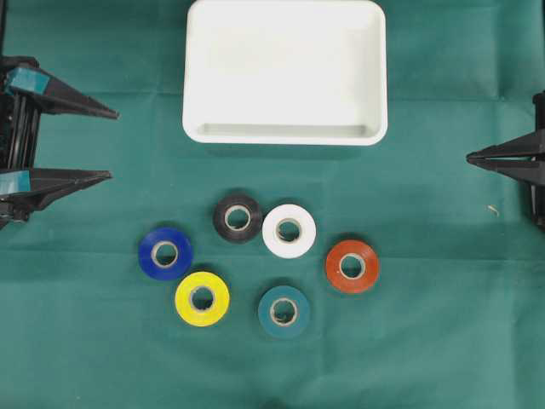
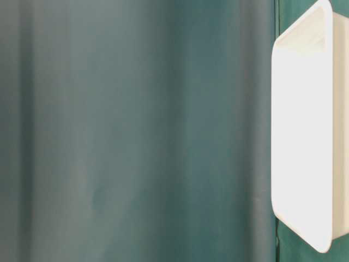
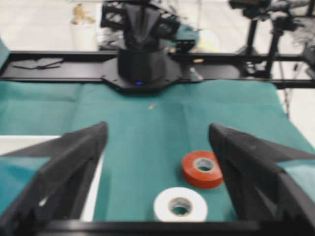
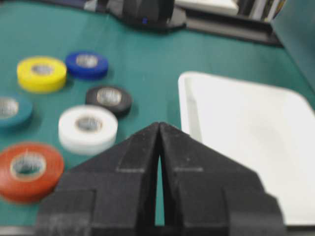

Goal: Put the tape into the white case with the left arm.

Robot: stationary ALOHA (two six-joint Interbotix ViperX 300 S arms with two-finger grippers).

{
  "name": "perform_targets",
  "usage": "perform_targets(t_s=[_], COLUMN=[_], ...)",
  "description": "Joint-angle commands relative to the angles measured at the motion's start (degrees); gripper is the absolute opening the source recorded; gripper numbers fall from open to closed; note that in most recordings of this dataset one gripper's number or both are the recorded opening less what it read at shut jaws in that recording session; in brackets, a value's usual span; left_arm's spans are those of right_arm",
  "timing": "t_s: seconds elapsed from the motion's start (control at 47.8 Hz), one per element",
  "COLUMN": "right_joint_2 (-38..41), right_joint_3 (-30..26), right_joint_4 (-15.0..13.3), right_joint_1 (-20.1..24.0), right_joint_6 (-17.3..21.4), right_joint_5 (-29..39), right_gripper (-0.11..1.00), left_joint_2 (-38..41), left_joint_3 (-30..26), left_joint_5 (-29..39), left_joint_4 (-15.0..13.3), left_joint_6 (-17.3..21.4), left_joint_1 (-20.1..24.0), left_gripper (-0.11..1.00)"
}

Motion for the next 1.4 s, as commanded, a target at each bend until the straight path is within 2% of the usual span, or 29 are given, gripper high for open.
perform_targets(t_s=[0.0,0.084,0.397,0.711,1.15,1.38], right_joint_2=[0.4,0.3,0.3,0.1,-0.5,-1.7], right_joint_3=[0.2,1.0,1.6,2.0,3.8,5.2], right_joint_4=[-1.3,-2.5,-2.5,-2.5,-3.1,-6.8], right_joint_1=[-0.1,-0.1,-0.1,-0.1,-0.1,-0.2], right_joint_6=[0.2,0.2,0.2,0.2,0.1,0.1], right_joint_5=[1.1,3.7,10.5,10.5,9.4,7.9], right_gripper=[-0.09,-0.09,-0.09,-0.09,-0.09,-0.09], left_joint_2=[0.4,0.8,7.7,16.1,25.6,25.9], left_joint_3=[-1.8,-2.9,-6.7,-9.5,-15.0,-15.9], left_joint_5=[0.4,1.9,7.6,8.0,13.5,13.5], left_joint_4=[-0.1,-0.1,-0.1,-0.1,-0.2,-0.1], left_joint_6=[0.0,0.0,0.0,0.0,0.2,0.2], left_joint_1=[-0.6,-0.6,-0.6,-0.6,-1.1,-1.1], left_gripper=[1.0,1.0,1.0,1.0,1.0,1.0])
